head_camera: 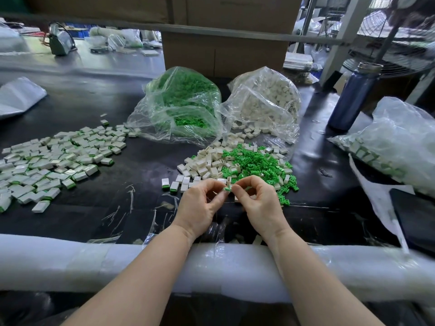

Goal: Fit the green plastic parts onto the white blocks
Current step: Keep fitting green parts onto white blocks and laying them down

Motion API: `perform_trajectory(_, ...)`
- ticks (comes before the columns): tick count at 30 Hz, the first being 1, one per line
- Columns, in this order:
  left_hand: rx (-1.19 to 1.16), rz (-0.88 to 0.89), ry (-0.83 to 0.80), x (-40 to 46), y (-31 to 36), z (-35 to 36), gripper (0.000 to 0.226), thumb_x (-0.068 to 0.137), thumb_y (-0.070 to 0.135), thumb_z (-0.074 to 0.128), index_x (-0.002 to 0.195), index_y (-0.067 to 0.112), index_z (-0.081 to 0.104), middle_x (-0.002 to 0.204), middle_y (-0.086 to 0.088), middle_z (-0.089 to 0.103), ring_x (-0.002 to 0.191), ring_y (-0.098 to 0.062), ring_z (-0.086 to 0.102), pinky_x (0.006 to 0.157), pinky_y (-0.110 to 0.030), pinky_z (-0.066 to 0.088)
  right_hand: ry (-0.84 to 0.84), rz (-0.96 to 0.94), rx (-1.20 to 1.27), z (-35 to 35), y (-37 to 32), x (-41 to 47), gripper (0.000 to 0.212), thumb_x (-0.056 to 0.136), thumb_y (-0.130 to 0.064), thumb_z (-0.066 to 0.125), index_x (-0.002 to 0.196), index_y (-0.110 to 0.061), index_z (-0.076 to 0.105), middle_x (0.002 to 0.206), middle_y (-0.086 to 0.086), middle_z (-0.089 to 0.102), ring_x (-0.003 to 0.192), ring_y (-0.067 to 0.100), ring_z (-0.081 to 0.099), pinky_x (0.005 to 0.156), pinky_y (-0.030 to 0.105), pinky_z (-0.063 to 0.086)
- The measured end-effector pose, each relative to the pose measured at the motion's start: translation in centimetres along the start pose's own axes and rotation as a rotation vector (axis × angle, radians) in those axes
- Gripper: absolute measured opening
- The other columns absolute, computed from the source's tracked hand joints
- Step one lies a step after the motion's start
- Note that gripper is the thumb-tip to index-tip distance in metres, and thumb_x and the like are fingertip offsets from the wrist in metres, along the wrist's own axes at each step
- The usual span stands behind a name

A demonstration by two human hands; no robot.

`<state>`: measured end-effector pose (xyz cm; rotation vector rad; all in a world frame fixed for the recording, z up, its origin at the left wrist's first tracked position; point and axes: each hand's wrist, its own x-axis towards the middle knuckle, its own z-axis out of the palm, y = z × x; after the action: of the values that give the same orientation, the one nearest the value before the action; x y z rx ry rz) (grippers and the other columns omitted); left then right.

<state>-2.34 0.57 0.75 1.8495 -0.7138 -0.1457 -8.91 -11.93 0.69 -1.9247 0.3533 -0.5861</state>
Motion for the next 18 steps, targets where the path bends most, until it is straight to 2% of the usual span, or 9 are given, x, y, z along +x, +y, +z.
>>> perform_trajectory(3, 0.091, 0.029, 0.266, 0.1, -0.3, -0.2, 0.016, 0.084, 0.013, 0.066, 0.099, 0.015, 0.07, 0.084, 0.009, 0.065, 0.074, -0.009, 0.061, 0.074, -0.015, 0.05, 0.095, -0.019, -0.028, -0.3, -0.1, -0.1, 0.007, 0.084, -0.018, 0.069, 0.08, -0.014, 0.064, 0.074, 0.0, 0.063, 0.063, 0.004, 0.051, 0.06, 0.015, 0.045)
perform_trajectory(5, 0.172, 0.007, 0.474, 0.3, -0.5, -0.7, 0.02, 0.084, 0.011, 0.067, 0.103, 0.013, 0.071, 0.089, 0.007, 0.063, 0.075, -0.01, 0.058, 0.071, -0.005, 0.041, 0.128, -0.014, -0.053, -0.3, -0.2, -0.1, 0.008, 0.083, -0.017, 0.07, 0.078, -0.014, 0.064, 0.073, -0.001, 0.062, 0.064, 0.005, 0.052, 0.06, 0.013, 0.045)
perform_trajectory(8, 0.199, -0.102, 0.651, 0.6, -0.9, -1.3, 0.021, 0.085, 0.005, 0.063, 0.105, 0.008, 0.07, 0.095, -0.006, 0.059, 0.079, -0.019, 0.055, 0.073, -0.008, 0.034, 0.171, -0.001, -0.1, -0.4, -0.1, -0.1, 0.01, 0.082, -0.017, 0.07, 0.075, -0.014, 0.064, 0.072, -0.001, 0.062, 0.067, 0.011, 0.055, 0.065, 0.022, 0.048)
perform_trajectory(11, 0.211, -0.214, 0.678, 0.8, -1.2, -1.6, 0.023, 0.089, 0.002, 0.057, 0.11, 0.002, 0.066, 0.111, -0.013, 0.052, 0.094, -0.023, 0.055, 0.08, -0.007, 0.031, 0.217, 0.018, -0.142, -0.5, 0.1, 0.0, 0.011, 0.082, -0.017, 0.07, 0.075, -0.012, 0.064, 0.075, 0.002, 0.063, 0.072, 0.019, 0.057, 0.068, 0.031, 0.049)
perform_trajectory(16, 0.316, -0.347, 0.59, 0.7, -1.3, -1.4, 0.03, 0.092, 0.002, 0.046, 0.119, -0.004, 0.057, 0.131, -0.016, 0.04, 0.116, -0.033, 0.039, 0.094, -0.023, 0.03, 0.266, 0.03, -0.315, -0.7, 0.3, 0.0, 0.014, 0.085, -0.019, 0.067, 0.073, -0.017, 0.06, 0.076, -0.002, 0.056, 0.07, 0.013, 0.047, 0.06, 0.022, 0.027)
perform_trajectory(18, 0.351, -0.372, 0.553, 0.7, -1.1, -1.4, 0.032, 0.092, 0.003, 0.044, 0.121, -0.004, 0.055, 0.135, -0.016, 0.037, 0.12, -0.034, 0.033, 0.097, -0.025, 0.027, 0.253, 0.025, -0.358, -0.6, 0.3, 0.0, 0.011, 0.086, -0.018, 0.065, 0.076, -0.014, 0.062, 0.077, -0.003, 0.055, 0.074, 0.014, 0.048, 0.062, 0.022, 0.028)
